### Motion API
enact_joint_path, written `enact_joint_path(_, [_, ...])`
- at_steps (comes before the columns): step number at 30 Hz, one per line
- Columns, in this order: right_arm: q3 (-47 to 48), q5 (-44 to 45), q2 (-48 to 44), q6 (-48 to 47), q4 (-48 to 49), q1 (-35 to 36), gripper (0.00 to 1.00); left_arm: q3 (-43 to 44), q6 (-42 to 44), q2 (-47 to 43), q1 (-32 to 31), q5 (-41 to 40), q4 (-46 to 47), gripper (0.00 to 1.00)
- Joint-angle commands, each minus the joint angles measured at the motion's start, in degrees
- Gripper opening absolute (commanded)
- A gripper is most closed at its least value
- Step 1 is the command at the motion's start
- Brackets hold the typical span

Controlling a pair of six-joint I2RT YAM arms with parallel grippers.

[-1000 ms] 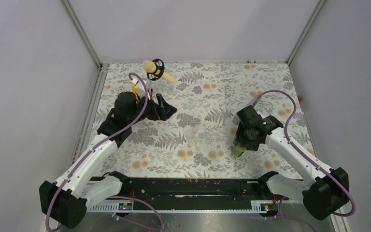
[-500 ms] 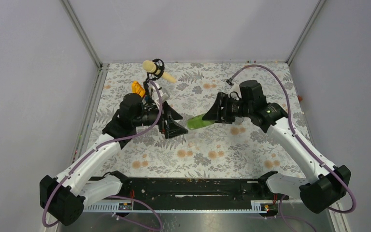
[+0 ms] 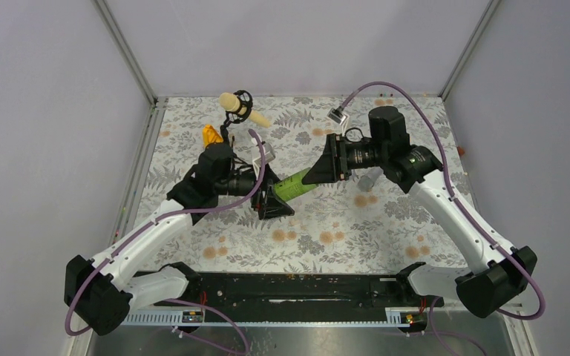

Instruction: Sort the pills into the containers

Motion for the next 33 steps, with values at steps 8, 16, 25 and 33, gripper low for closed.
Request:
enact_joint_path(8, [5.41,-2.08,2.70,-8.25,-6.96,3.19,0.35,5.18,3.91,-0.67,-0.43,0.61,-0.84,0.87])
enact_joint_path(16, [7.92,1.50,5.61,-11.14,-11.79,4.11,0.34,5.24,3.97,-0.75,-0.52,1.15,-1.07,0.83])
enact_joint_path(25, [7.98,0.48,6.15,-8.36,-7.46,4.16,0.34,5.15,3.71,0.15,-0.52,1.88,-1.32,0.73])
enact_joint_path(33, [7.29,-0.11,6.40,-7.68,-6.18,4.18,0.34,6.19,5.11,0.85,-0.52,1.70,-2.85,0.69])
